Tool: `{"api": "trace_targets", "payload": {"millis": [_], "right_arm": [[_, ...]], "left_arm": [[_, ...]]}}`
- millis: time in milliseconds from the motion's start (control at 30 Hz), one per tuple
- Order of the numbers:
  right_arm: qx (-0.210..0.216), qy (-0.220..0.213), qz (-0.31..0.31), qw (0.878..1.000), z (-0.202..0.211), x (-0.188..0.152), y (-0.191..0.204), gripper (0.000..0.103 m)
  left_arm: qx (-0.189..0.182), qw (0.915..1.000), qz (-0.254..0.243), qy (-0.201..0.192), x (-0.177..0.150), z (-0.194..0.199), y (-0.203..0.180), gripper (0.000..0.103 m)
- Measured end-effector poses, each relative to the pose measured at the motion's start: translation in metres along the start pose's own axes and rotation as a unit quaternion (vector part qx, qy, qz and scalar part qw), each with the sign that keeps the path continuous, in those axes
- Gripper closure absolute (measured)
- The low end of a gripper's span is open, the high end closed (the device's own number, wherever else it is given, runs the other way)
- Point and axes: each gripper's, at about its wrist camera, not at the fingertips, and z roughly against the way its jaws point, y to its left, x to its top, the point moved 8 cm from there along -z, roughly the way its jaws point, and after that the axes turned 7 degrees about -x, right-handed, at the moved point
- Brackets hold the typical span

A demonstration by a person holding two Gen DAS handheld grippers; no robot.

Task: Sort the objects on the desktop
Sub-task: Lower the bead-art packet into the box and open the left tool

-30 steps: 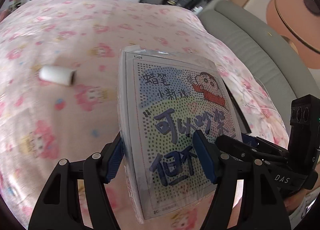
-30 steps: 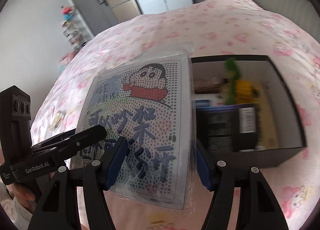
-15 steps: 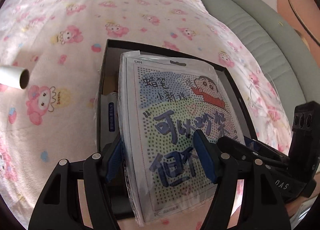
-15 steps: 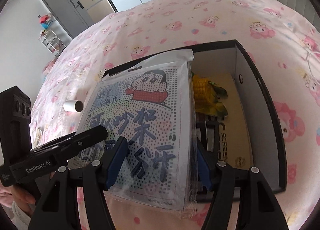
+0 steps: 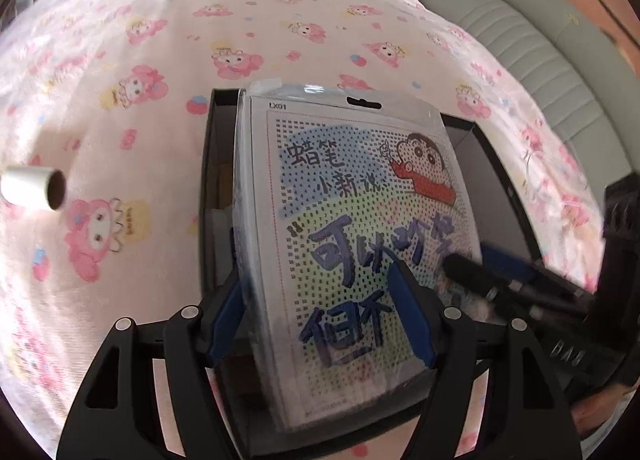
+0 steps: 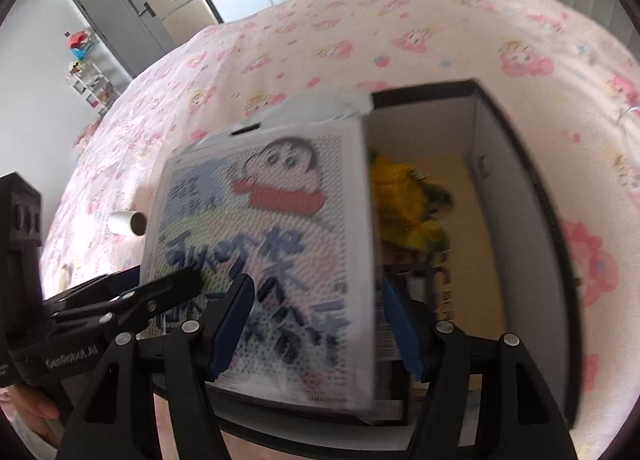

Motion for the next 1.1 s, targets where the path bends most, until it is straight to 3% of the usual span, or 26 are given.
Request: {"api": "trace_targets", "payload": {"millis": [100, 200, 233, 300, 467, 533, 700, 833, 1100], "right_arm": [[-0.014, -0.026, -0.002, 1.000, 0.015, 0.006, -0.011, 0.040], [-0.017, -0.036, 0.002, 0.999, 0.021, 0.007, -0.011, 0.040], [-0.017, -0.033, 0.003, 0.999, 0.019, 0.005, -0.010, 0.040], [-0.017, -0.028, 0.007, 0.999, 0.015, 0.002, -0.007, 0.040], [-0.017, -0.014, 0.017, 1.000, 0.005, -0.008, -0.001, 0.040], [-0.017, -0.009, 0.020, 1.000, 0.001, -0.012, 0.001, 0.041], [-0.026, 0.002, 0.032, 0.999, -0.011, -0.019, 0.002, 0.041], [-0.031, 0.001, 0.032, 0.999, -0.007, -0.019, 0.002, 0.041], [-0.029, -0.036, 0.035, 0.998, 0.032, -0.016, 0.012, 0.041]], "left_arm": [[0.047, 0.9978, -0.029, -0.036, 0.005, 0.022, -0.001, 0.025], [0.044, 0.9966, -0.039, -0.056, 0.010, 0.032, -0.004, 0.026], [0.036, 0.9968, -0.042, -0.057, 0.011, 0.032, -0.007, 0.027], [0.019, 0.9978, -0.047, -0.043, 0.007, 0.022, -0.011, 0.040], [0.007, 0.9993, -0.036, -0.007, -0.009, -0.008, -0.010, 0.050], [0.010, 0.9997, -0.023, 0.004, -0.016, -0.017, -0.004, 0.050], [0.040, 0.9982, -0.045, 0.005, -0.020, -0.021, -0.003, 0.051], [0.040, 0.9984, -0.039, 0.010, -0.021, -0.017, -0.004, 0.051], [0.054, 0.9962, -0.063, -0.027, -0.025, 0.026, -0.020, 0.050]]}}
